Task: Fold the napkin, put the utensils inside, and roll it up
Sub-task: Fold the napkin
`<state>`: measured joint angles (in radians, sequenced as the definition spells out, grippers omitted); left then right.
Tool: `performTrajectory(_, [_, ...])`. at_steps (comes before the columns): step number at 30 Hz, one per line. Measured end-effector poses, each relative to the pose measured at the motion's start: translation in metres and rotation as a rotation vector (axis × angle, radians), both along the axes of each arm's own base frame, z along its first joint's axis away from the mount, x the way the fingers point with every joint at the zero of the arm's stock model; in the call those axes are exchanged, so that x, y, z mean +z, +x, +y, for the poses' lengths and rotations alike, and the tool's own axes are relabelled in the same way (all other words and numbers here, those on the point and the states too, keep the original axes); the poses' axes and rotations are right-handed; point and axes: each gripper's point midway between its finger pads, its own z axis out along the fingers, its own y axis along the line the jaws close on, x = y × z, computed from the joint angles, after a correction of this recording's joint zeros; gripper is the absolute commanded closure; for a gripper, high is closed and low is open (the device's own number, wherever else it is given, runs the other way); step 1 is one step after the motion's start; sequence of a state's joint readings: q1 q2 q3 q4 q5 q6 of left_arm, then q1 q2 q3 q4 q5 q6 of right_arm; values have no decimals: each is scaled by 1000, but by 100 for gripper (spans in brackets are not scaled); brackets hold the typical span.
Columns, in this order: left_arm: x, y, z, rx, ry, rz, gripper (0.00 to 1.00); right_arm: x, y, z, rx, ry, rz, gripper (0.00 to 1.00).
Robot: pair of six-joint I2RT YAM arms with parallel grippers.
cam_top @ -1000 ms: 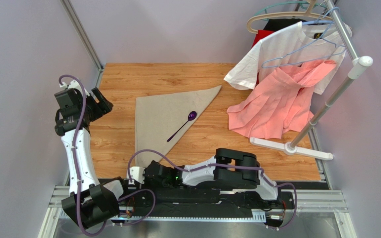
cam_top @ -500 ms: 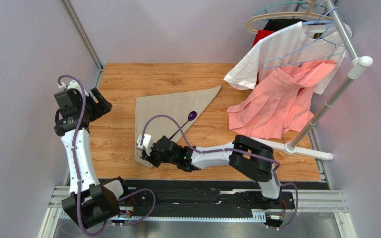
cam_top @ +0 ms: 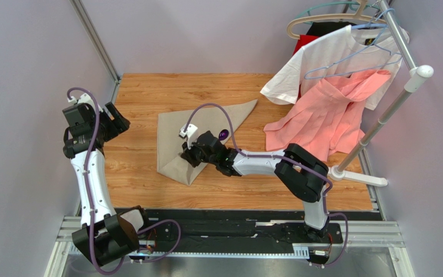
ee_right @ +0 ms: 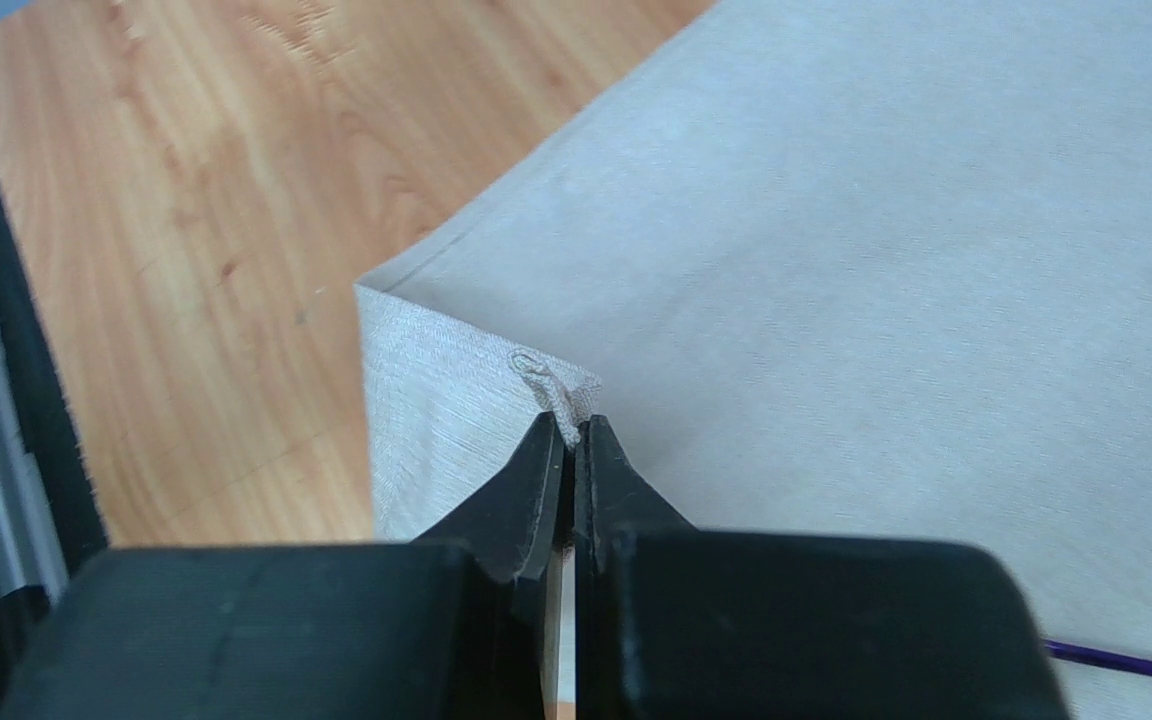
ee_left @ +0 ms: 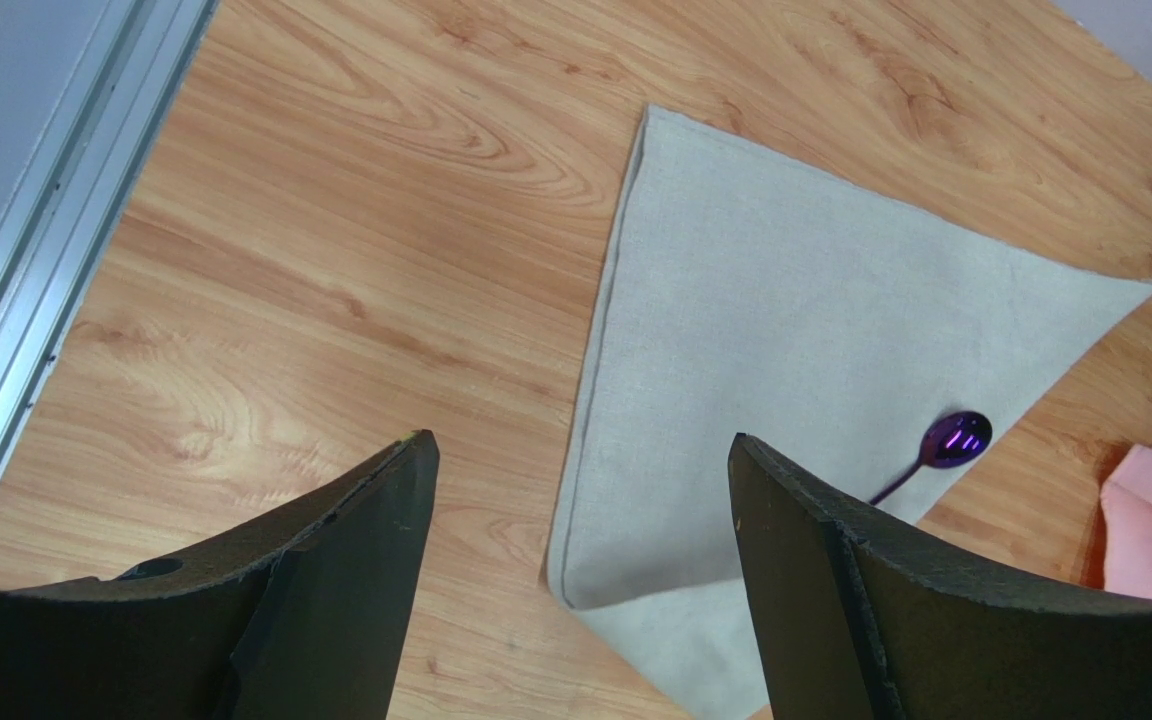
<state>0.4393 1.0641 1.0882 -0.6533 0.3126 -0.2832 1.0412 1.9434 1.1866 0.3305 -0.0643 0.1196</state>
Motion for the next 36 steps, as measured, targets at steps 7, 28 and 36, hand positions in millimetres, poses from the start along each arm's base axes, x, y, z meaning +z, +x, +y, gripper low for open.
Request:
performTrajectory(7, [0, 0, 0, -1, -1, 0, 20, 0, 51, -32, -121, 11, 21, 100])
performTrajectory(28, [-1, 1, -5, -25, -19, -3, 21, -1, 133, -101, -368, -10, -3, 100])
performTrajectory(36, [0, 2, -7, -33, -25, -6, 21, -1, 155, -125, -452, -19, -15, 100])
